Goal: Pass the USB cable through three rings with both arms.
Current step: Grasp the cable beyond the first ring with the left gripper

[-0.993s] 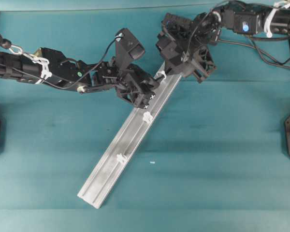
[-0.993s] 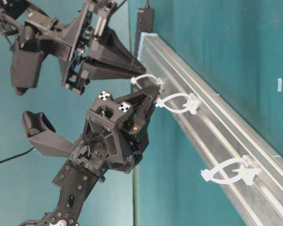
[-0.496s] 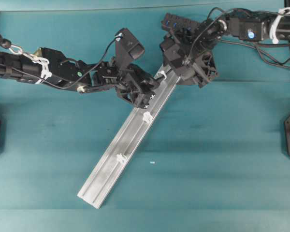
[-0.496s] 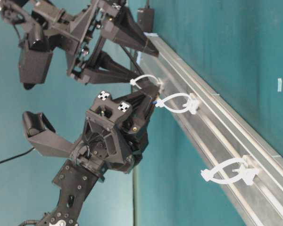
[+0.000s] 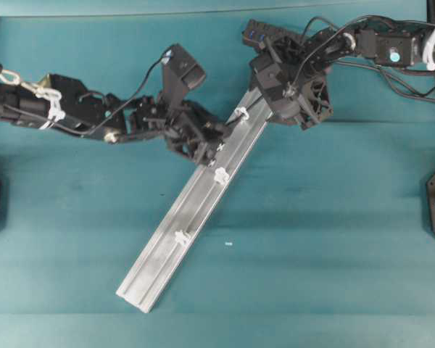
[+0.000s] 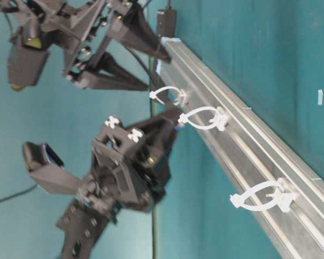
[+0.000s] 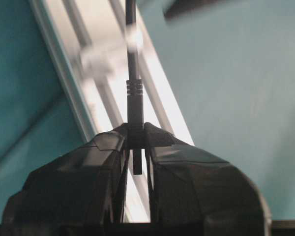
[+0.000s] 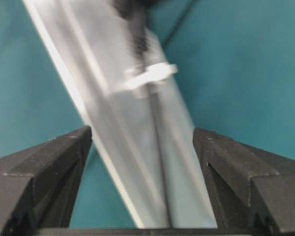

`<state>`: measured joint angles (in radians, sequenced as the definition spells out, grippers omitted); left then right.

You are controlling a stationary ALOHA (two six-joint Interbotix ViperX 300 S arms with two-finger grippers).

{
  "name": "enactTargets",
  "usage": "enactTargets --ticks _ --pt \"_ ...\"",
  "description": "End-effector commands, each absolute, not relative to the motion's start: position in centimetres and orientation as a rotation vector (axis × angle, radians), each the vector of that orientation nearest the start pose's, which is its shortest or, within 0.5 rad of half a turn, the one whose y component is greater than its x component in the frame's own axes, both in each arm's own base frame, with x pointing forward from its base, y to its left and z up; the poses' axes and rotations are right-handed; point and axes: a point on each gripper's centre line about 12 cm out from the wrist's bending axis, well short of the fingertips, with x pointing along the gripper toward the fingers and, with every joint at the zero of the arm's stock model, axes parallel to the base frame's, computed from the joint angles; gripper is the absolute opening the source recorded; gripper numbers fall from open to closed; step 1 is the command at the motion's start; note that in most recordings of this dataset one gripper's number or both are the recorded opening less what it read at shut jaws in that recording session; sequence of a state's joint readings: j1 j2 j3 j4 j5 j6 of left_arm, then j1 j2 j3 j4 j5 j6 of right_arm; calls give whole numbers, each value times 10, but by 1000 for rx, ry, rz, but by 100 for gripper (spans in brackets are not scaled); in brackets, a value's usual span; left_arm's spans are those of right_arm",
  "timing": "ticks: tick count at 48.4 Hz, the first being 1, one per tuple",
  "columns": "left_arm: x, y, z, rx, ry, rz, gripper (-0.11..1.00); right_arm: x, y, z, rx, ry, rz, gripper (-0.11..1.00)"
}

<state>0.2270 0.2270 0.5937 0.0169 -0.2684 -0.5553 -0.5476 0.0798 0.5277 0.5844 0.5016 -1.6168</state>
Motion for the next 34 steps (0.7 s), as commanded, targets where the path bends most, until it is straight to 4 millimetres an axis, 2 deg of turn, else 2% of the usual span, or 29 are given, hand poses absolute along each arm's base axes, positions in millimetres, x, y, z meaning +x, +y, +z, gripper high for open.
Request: enactTargets --ticks 1,15,25,34 --pt "420 84 141 -580 445 322 8 352 -171 159 -602 933 265 86" --pt "411 74 163 -581 405 295 8 366 -152 161 -674 895 269 84" --pt "401 71 161 -610 414 302 8 374 -142 162 -710 866 248 84" --pt "402 71 161 -644 410 310 8 375 -134 161 -721 859 257 84"
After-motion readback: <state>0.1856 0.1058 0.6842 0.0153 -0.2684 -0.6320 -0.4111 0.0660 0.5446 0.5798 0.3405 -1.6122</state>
